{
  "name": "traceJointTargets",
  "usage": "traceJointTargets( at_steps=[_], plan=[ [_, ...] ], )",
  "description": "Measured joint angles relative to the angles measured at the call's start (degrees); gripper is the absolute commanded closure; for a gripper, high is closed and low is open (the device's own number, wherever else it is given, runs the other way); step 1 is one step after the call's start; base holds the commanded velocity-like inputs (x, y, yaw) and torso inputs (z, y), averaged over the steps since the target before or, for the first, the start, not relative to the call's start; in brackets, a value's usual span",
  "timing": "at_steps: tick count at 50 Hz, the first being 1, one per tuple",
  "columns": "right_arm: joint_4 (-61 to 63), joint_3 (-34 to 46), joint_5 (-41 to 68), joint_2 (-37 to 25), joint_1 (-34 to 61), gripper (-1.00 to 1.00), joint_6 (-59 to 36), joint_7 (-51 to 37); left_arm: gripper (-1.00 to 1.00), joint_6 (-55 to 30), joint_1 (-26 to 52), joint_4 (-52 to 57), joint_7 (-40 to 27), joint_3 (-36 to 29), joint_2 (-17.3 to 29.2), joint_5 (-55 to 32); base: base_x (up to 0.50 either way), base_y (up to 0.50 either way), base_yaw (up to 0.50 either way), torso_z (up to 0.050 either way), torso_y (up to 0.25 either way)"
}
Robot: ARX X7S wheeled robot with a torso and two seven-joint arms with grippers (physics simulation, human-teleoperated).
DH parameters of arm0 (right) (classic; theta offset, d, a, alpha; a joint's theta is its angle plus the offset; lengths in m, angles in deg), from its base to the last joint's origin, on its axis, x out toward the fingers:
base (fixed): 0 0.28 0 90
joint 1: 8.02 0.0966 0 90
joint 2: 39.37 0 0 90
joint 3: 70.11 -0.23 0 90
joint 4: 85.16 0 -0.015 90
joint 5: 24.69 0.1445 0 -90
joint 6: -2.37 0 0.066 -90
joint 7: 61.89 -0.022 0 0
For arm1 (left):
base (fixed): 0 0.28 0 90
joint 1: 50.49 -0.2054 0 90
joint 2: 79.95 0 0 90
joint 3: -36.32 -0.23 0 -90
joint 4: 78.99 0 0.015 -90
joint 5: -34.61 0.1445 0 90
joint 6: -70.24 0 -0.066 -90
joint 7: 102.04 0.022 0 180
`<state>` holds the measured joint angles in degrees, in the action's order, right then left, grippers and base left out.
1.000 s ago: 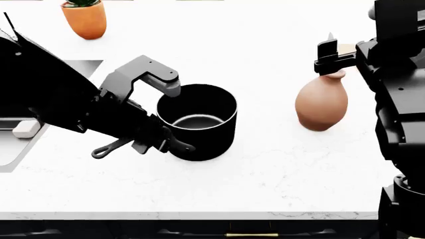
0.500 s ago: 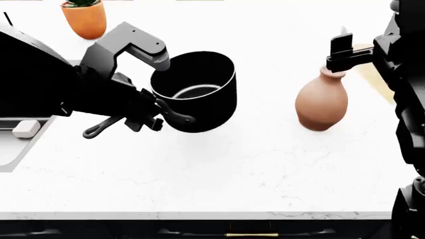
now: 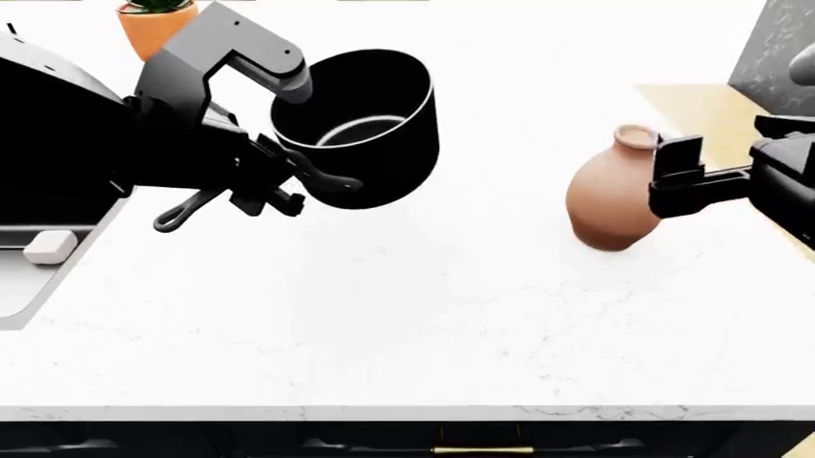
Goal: Pick the jug and pot and place them in the sink. Then turn on the water.
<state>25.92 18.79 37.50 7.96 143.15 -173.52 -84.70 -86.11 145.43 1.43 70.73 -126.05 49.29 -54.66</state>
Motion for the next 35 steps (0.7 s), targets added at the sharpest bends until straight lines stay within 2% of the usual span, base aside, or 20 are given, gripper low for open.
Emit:
traceJointTargets(
  at_steps=[14, 35],
  plan=[
    [-6.89, 6.54, 5.43, -0.38, 5.36, -1.00, 1.23, -4.58, 1.00, 0.29, -0.04, 0.61, 0.06, 0.22, 0.41, -0.57, 0.00, 0.00, 0.00, 0.001, 0.002],
    [-16.83, 13.64, 0.24, 1.44, 7.71, -1.00, 8.97, -1.93, 1.00, 0.50, -0.04, 1.01, 0.60, 0.38, 0.64, -0.75, 0.00, 0.00, 0.00, 0.000, 0.002]
  ],
)
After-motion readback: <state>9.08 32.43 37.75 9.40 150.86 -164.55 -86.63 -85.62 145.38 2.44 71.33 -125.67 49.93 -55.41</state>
